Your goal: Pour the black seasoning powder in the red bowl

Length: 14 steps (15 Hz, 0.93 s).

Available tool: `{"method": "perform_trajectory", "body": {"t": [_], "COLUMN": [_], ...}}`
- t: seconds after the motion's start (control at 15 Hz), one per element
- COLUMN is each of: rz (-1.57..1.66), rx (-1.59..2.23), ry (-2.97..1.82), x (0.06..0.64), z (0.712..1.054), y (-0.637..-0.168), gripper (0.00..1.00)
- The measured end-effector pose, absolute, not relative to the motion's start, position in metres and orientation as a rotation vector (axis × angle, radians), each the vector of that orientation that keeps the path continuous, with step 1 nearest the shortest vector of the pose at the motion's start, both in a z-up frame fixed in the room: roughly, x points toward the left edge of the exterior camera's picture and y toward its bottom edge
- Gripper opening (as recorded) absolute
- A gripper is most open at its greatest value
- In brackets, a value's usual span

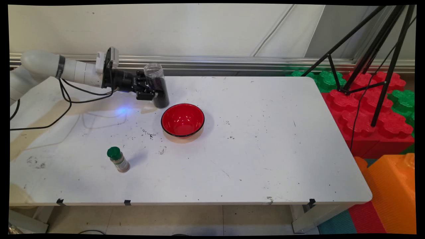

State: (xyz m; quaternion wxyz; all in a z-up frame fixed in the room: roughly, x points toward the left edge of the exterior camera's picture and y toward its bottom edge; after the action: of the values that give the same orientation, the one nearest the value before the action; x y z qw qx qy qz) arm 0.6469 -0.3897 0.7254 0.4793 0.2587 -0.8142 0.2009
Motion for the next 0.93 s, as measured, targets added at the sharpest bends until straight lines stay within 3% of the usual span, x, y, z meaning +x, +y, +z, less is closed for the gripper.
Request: {"method": "perform_trajectory", "body": {"t": [0.93], "rz": [0.562], "rx": [0.549], "ry": [-1.985], "x": [0.62], "z": [0.759], "y": [-0.4], "gripper": [0.0]}}
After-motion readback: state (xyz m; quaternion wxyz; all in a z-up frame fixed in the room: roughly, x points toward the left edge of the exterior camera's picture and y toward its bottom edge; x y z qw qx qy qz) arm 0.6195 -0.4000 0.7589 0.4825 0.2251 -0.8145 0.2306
